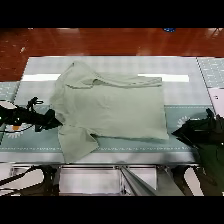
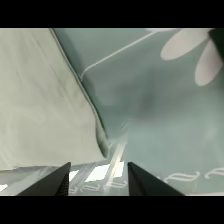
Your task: Fold the shirts.
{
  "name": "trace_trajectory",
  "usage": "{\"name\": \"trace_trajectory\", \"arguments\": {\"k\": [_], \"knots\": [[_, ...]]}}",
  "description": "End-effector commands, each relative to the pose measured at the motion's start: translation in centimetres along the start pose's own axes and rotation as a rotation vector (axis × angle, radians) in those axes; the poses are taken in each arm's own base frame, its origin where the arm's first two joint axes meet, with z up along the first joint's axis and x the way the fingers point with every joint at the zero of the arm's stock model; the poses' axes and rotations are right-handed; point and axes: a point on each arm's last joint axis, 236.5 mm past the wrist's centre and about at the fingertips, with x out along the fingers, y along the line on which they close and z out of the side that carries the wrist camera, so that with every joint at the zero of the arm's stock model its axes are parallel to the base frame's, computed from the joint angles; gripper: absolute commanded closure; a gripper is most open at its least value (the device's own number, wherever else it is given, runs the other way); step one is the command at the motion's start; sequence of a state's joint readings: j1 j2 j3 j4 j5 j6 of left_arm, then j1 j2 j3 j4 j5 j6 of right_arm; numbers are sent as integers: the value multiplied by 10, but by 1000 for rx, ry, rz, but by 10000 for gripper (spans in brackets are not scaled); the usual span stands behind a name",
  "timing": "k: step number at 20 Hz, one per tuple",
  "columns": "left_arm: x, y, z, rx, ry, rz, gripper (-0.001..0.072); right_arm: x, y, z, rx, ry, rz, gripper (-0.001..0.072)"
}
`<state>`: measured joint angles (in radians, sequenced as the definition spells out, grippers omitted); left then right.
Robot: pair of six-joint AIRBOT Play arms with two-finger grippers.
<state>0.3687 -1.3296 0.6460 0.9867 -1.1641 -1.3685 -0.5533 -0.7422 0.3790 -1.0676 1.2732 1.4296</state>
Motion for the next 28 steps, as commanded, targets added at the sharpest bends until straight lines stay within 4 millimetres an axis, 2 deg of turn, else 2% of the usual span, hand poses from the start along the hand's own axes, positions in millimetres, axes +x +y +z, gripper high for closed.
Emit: {"name": "trace_trajectory", "arguments": {"k": [1, 5, 8, 10, 12, 15, 16, 17, 18, 20, 22, 23, 24, 26, 27, 28], "knots": [[0, -2, -3, 7, 14, -2, 688, 11, -1, -6, 41, 24, 20, 302], [0, -2, -3, 10, 13, -2, 688, 25, -8, -13, 89, 116, 20, 302], [0, -1, -2, 10, 10, -1, 688, 34, -7, -4, 124, 107, 40, 302], [0, -1, -1, 10, 4, -1, 688, 40, 3, 5, 137, 88, 88, 302], [0, -1, -1, 10, 2, -1, 688, 54, 17, 2, 104, 115, 101, 302], [0, -2, -2, 9, 8, -2, 688, 72, 55, 9, 86, 101, 174, 320], [0, -2, -3, 10, 13, -3, 688, 73, 71, 14, 41, 89, 203, 456], [-1, -3, -4, 13, 17, -5, 688, 71, 84, 17, -36, 77, 225, 651], [-3, -5, -5, 19, 20, -8, 688, 66, 99, 17, -117, 83, 240, 689], [-14, -13, 0, 50, 1, -16, 688, 52, 123, 20, -216, 95, 258, 690], [-44, -42, 24, 94, -107, -72, 688, 21, 156, 43, -313, 47, 295, 690], [-70, -69, 40, 122, -192, -134, 688, -3, 177, 60, -371, -1, 306, 690], [-106, -104, 56, 168, -303, -217, 688, -30, 198, 78, -426, -62, 315, 690], [-198, -174, 77, 282, -558, -358, 688, -101, 249, 111, -544, -232, 347, 690], [-252, -206, 76, 357, -694, -404, 688, -141, 271, 123, -599, -325, 353, 690], [-302, -231, 69, 428, -821, -423, 688, -183, 290, 131, -658, -425, 343, 690]]}}
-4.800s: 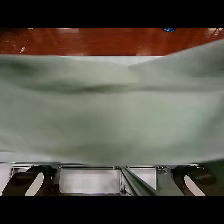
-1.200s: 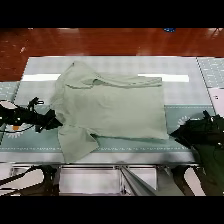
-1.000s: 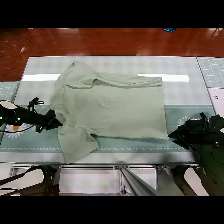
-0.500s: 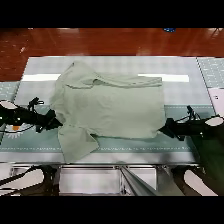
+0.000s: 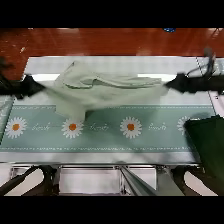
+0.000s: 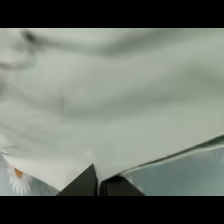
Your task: Fold the shirts.
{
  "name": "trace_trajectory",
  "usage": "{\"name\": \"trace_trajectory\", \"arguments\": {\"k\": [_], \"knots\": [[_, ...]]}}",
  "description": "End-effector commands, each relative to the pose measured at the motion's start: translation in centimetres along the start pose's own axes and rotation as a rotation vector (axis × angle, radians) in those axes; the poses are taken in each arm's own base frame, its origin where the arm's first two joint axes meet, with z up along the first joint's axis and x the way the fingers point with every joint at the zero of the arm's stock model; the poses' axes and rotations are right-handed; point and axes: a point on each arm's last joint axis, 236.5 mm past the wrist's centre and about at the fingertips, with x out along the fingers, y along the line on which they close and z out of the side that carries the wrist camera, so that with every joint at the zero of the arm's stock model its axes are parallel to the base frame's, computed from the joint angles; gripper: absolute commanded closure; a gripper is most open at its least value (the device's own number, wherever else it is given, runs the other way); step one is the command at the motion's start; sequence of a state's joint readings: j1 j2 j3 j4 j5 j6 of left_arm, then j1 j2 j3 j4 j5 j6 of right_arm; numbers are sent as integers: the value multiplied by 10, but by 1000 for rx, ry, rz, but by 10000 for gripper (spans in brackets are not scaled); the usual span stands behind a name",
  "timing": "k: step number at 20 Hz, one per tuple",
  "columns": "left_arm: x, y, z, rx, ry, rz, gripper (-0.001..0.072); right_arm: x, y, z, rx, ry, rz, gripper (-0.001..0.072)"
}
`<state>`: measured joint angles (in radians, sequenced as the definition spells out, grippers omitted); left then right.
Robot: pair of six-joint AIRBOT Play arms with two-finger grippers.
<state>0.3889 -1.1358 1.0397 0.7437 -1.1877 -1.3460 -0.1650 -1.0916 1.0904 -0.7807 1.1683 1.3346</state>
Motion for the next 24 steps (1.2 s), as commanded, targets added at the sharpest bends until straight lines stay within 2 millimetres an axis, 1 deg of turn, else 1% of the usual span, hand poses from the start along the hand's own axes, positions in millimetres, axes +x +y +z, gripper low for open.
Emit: {"name": "trace_trajectory", "arguments": {"k": [1, 2, 3, 4, 5, 6, 7, 8, 9, 10, 11, 13, 14, 15, 17, 19, 21, 22, 24], "knots": [[-127, -140, 89, 257, -435, -172, 688, -95, 78, 85, -239, -234, -48, 690], [-168, -175, 99, 343, -544, -186, 688, -126, 98, 98, -297, -298, -74, 690], [-205, -203, 102, 415, -637, -192, 688, -151, 117, 105, -350, -344, -89, 690], [-237, -229, 100, 482, -712, -201, 688, -176, 140, 106, -400, -386, -84, 691], [-269, -253, 93, 555, -786, -201, 688, -200, 161, 105, -449, -435, -80, 690], [-295, -272, 84, 615, -846, -199, 688, -221, 179, 101, -489, -485, -74, 690], [-320, -287, 74, 667, -909, -177, 688, -242, 195, 93, -524, -538, -77, 690], [-342, -294, 65, 712, -972, -120, 688, -260, 203, 84, -550, -577, -95, 691], [-359, -290, 58, 752, -1023, -19, 688, -272, 207, 71, -570, -591, -116, 690], [-376, -280, 49, 759, -1072, 98, 688, -282, 211, 55, -588, -591, -133, 690], [-389, -273, 40, 749, -1105, 179, 688, -295, 213, 41, -605, -606, -159, 690], [-411, -276, 13, 798, -1159, 255, 688, -321, 219, 21, -622, -670, -205, 691], [-419, -278, 0, 832, -1169, 271, 688, -332, 221, 12, -625, -698, -221, 690], [-424, -276, -11, 858, -1164, 289, 688, -341, 222, 2, -625, -719, -240, 690], [-422, -261, -24, 862, -1102, 310, 688, -349, 212, -16, -606, -703, -288, 690], [-405, -242, -30, 847, -996, 321, 688, -347, 192, -30, -554, -644, -353, 690], [-373, -218, -27, 825, -863, 355, 688, -338, 174, -39, -511, -571, -391, 690], [-349, -204, -24, 795, -787, 370, 688, -331, 167, -40, -495, -537, -394, 690], [-297, -173, -17, 727, -648, 398, 688, -304, 148, -37, -455, -452, -387, 690]]}}
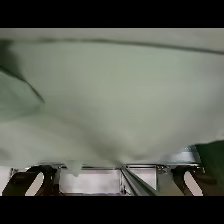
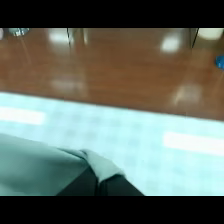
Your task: Fold the shirts.
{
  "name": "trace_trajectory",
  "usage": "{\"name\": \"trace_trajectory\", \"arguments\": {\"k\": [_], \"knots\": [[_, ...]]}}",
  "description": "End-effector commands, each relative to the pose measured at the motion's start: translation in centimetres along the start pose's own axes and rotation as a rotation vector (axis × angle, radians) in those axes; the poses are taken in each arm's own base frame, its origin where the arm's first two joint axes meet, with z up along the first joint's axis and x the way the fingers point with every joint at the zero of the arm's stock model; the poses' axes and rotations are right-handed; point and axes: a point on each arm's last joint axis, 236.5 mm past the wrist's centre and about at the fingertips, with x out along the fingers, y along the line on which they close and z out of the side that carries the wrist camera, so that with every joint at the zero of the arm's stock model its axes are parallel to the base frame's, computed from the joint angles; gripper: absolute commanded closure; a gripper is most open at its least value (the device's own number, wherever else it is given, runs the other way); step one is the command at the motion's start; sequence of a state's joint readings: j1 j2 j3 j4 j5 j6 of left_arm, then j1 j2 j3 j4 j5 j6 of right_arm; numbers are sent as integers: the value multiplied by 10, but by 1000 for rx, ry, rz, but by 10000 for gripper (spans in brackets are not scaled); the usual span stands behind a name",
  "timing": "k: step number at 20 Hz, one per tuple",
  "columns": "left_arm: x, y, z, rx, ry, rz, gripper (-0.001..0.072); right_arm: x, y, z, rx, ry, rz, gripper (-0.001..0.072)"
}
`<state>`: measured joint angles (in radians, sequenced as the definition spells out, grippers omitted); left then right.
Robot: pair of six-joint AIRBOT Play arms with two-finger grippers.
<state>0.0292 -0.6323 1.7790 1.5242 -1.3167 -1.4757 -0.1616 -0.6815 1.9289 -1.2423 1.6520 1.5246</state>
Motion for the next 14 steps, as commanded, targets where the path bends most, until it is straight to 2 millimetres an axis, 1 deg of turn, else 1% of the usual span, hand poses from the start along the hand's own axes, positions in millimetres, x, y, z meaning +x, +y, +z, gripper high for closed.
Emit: {"name": "trace_trajectory", "arguments": {"k": [1, 2, 4, 5, 6, 7, 9, 10, 12, 14], "knots": [[51, 2, -83, -50, 269, 17, 688, 33, -14, -41, 49, 166, -11, 690], [73, 0, -116, -69, 366, 18, 688, 52, -18, -55, 62, 213, -4, 691], [113, -3, -176, -80, 535, 19, 688, 100, -32, -82, 112, 276, -1, 691], [135, -6, -201, -91, 587, 17, 688, 125, -39, -96, 140, 308, 2, 691], [156, -9, -219, -107, 615, 15, 688, 149, -46, -111, 168, 343, 1, 691], [180, -12, -235, -131, 632, 14, 688, 177, -55, -126, 198, 371, -3, 691], [226, -21, -258, -174, 647, -8, 688, 228, -69, -149, 242, 414, 0, 691], [250, -27, -268, -197, 648, -25, 688, 256, -73, -158, 266, 436, 15, 691], [296, -37, -289, -242, 649, -46, 688, 309, -76, -171, 312, 451, 71, 691], [337, -45, -309, -281, 678, -61, 688, 361, -85, -190, 367, 488, 92, 691]]}}
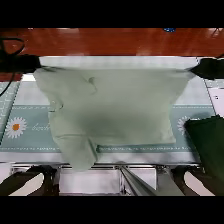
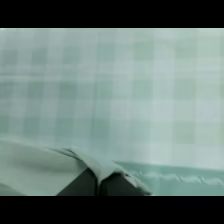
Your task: Fold the shirts.
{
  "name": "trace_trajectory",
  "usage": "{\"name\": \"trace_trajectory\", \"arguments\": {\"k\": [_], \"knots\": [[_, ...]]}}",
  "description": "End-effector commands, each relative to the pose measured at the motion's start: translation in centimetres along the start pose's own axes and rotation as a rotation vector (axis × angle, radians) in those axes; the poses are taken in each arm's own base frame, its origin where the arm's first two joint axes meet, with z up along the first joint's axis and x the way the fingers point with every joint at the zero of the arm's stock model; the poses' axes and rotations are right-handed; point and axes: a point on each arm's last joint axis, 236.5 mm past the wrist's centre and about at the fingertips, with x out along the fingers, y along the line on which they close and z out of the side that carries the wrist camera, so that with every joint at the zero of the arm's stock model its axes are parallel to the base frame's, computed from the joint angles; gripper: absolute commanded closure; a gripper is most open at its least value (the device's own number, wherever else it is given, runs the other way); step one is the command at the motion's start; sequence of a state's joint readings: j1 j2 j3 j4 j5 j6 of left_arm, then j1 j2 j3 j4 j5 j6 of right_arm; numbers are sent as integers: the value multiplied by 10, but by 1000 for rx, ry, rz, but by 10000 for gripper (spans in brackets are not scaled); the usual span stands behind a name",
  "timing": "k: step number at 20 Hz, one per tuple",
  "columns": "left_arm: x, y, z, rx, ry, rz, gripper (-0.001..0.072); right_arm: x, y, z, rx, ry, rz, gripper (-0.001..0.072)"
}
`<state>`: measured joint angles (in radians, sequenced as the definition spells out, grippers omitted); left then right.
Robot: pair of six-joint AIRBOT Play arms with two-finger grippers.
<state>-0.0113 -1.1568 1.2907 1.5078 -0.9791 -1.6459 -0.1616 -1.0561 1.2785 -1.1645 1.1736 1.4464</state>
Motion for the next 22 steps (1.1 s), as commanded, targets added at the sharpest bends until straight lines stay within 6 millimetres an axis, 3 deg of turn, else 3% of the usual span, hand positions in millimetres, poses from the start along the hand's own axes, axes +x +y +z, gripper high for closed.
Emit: {"name": "trace_trajectory", "arguments": {"k": [1, 5, 9, 13, 18, 22], "knots": [[86, -12, 17, -74, 21, -57, 688, 96, -23, 20, 87, 26, 56, 691], [148, -18, 40, -178, 64, -80, 688, 171, -49, 48, 139, 60, 64, 690], [178, -36, 19, -236, 209, -142, 687, 208, -58, 51, 188, 116, 80, 690], [165, -34, -21, -145, 389, -198, 688, 196, -67, 29, 170, 218, 93, 690], [143, -24, -109, -63, 672, -218, 688, 179, -83, -40, 119, 491, 63, 690], [133, -16, -153, -45, 774, -230, 688, 183, -92, -77, 152, 583, 52, 690]]}}
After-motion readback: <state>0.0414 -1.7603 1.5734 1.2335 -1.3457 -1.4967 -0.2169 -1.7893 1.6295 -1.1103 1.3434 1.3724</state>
